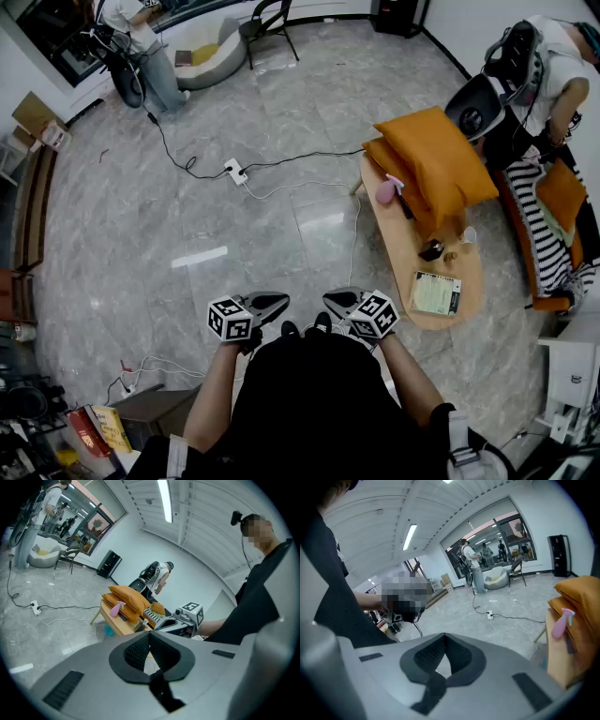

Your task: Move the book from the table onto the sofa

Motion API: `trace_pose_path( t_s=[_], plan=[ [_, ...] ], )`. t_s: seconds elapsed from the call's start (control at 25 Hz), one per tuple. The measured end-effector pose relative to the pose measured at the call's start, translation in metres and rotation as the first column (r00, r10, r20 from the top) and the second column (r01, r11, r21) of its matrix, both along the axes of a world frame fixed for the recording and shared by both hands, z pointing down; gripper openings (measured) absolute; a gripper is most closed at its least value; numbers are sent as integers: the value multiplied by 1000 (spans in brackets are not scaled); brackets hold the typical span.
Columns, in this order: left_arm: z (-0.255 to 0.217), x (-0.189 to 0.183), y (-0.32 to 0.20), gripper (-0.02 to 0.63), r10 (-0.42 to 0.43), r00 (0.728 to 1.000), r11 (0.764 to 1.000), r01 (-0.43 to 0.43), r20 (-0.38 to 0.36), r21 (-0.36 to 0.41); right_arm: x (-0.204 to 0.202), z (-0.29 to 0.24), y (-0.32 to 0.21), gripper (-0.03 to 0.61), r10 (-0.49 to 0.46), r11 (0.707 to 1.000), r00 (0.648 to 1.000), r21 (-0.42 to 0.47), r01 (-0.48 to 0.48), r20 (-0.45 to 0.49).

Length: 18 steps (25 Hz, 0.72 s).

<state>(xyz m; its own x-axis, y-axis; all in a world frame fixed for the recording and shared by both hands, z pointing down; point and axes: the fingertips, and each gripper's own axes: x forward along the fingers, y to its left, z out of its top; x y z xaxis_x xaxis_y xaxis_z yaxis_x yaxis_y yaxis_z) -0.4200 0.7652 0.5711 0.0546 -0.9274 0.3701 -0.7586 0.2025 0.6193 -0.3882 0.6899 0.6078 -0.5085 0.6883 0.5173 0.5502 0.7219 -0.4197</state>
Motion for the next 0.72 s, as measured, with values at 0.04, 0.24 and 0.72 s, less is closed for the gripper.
trace_pose_path(
  t_s=[0.04, 0.24, 0.72],
  plan=[
    [0, 2, 0, 11, -1, 1000, 1000, 1, -1, -1, 2, 0, -1, 8, 1, 1000, 1000, 0, -1, 0],
    [1, 15, -3, 11, 1, 1000, 1000, -1, -11, 0, 13, 2, -10, 8, 12, 1000, 1000, 12, -12, -6],
    [9, 21, -7, 11, 126, 991, 992, -126, -38, 4, 29, 5, -15, 8, 152, 988, 988, 20, -151, -34]
  ],
)
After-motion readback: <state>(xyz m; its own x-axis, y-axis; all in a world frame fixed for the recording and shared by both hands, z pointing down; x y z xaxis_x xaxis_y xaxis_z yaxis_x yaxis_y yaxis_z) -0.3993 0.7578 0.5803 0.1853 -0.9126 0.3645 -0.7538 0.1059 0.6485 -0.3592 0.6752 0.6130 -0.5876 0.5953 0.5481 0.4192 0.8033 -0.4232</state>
